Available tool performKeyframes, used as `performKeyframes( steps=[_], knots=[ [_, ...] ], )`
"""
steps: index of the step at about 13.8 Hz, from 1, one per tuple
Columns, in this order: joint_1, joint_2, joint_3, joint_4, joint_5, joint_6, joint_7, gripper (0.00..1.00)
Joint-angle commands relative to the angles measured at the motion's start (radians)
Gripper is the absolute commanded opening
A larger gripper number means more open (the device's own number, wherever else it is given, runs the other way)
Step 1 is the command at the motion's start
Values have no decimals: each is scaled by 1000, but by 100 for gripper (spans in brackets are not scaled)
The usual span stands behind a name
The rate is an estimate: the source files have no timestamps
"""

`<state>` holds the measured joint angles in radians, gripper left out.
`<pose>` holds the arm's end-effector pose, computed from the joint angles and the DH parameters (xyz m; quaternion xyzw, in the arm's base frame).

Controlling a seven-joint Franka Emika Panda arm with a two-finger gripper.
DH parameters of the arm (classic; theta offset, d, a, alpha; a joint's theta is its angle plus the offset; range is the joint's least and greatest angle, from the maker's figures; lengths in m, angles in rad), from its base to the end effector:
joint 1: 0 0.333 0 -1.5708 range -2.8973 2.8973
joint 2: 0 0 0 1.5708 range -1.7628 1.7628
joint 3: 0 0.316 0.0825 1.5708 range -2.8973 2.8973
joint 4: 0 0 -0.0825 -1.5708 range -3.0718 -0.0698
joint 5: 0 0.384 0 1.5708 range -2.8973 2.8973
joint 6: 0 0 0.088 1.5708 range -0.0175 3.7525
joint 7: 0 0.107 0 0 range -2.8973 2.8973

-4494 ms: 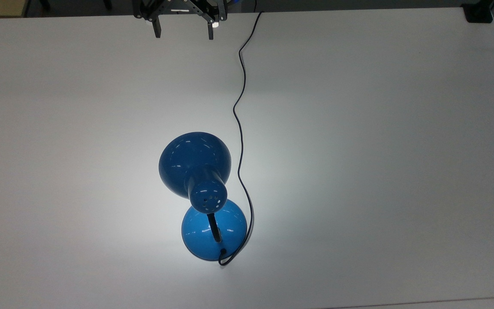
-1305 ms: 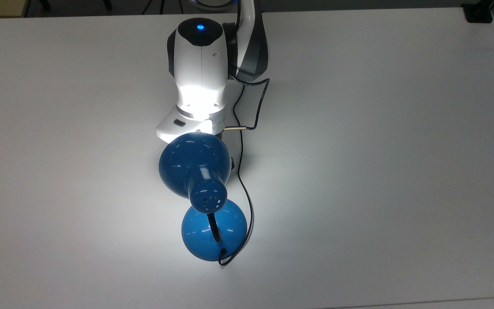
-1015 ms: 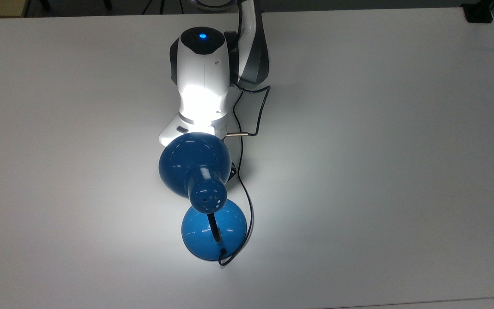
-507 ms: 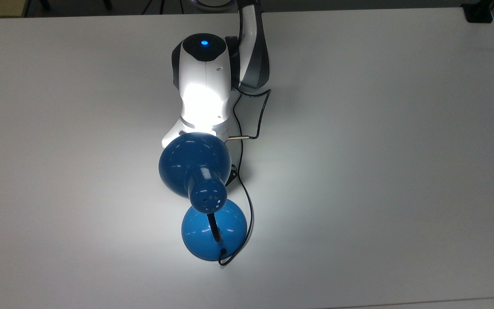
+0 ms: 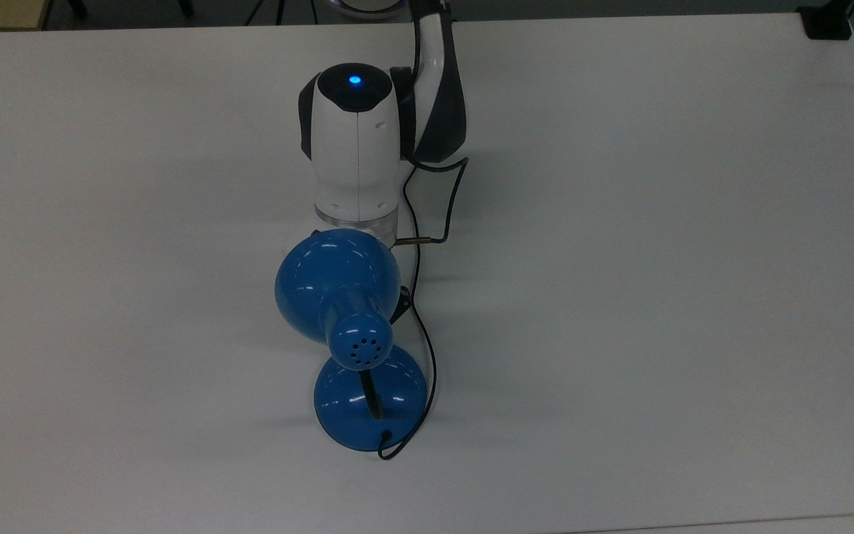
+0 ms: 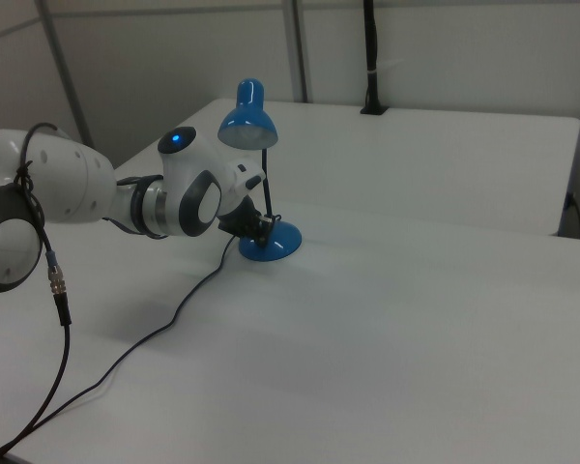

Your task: Turn off the lamp

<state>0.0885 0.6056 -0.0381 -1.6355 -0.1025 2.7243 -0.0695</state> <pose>0.7260 0.0450 0.3181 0.9646 0.1043 0.2384 0.0433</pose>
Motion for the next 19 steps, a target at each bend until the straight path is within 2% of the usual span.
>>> performKeyframes(
  steps=[1,3,4,5,6,8,12,15,17,19],
  knots=[
    [8,-51,-3,-29,-14,6,22,0],
    [8,-124,-3,-85,-13,-26,20,0],
    [7,-177,-3,-102,-11,-122,23,1],
    [7,-217,-3,-98,-8,-264,24,27],
    [8,-239,0,-96,-8,-349,27,48],
    [10,-298,7,-96,-8,-493,17,100],
    [5,-423,12,-96,-6,-729,25,100],
    [-1,-604,12,-98,0,-984,28,100],
    [-15,-674,11,-101,41,-1035,30,100],
    [-47,-701,3,-98,87,-1029,34,100]
  ],
)
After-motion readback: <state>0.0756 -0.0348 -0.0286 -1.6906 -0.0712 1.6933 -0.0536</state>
